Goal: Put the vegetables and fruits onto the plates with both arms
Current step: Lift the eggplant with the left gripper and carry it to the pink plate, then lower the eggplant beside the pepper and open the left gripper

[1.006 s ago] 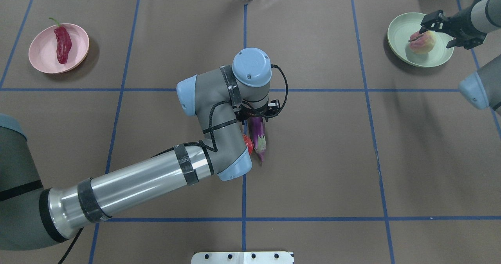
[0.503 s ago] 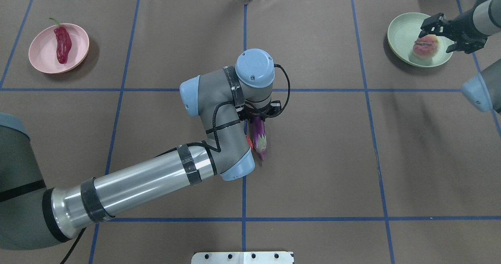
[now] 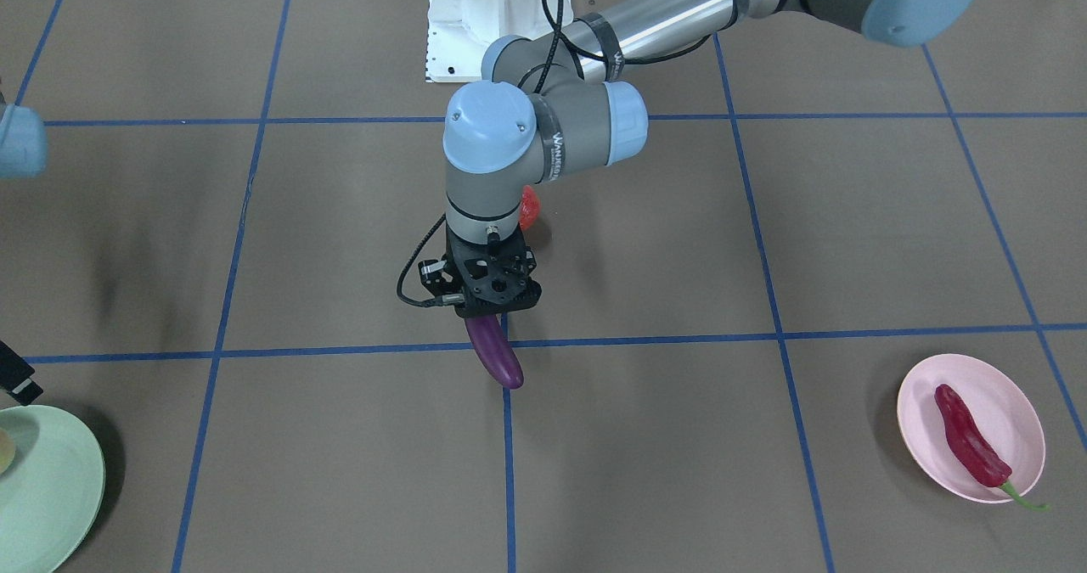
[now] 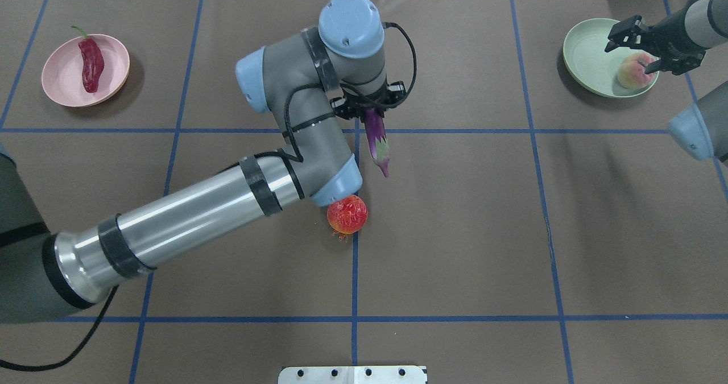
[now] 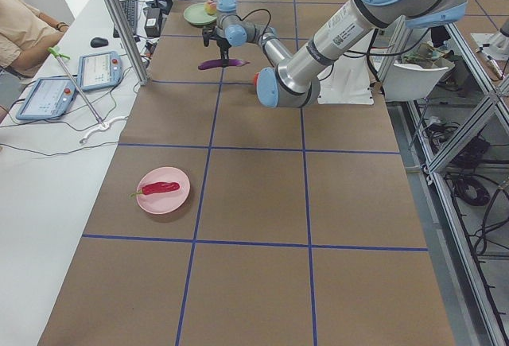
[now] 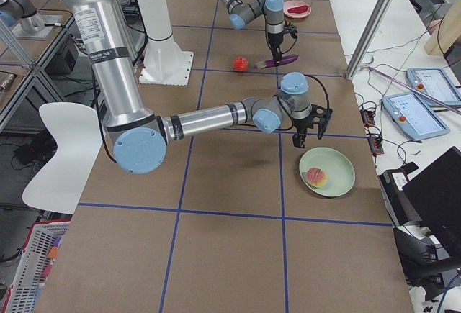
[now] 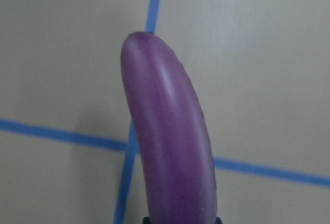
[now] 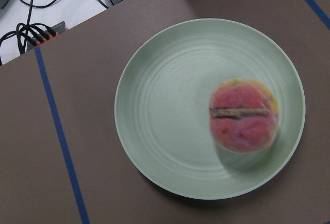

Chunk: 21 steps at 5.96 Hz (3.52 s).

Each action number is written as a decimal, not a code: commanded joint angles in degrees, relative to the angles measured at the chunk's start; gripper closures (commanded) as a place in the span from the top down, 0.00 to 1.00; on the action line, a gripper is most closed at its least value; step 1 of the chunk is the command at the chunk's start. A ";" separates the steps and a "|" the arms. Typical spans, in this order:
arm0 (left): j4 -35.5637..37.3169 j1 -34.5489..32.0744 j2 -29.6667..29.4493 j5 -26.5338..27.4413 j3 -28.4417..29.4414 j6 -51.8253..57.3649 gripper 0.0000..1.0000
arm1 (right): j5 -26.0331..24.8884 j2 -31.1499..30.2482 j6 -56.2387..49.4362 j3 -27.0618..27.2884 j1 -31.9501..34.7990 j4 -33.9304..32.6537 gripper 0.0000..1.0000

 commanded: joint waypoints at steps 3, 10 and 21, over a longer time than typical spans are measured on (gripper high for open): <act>0.22 -17.97 13.60 -9.23 0.18 19.24 0.00 | 0.00 0.33 0.92 7.78 -3.59 -5.41 1.00; 0.05 -23.74 27.36 -8.80 6.59 44.79 0.00 | -0.26 0.41 4.97 10.51 -6.23 -5.32 1.00; -0.39 -28.21 22.62 -10.71 10.47 45.41 1.00 | -0.52 1.20 20.71 16.64 -15.86 -5.50 1.00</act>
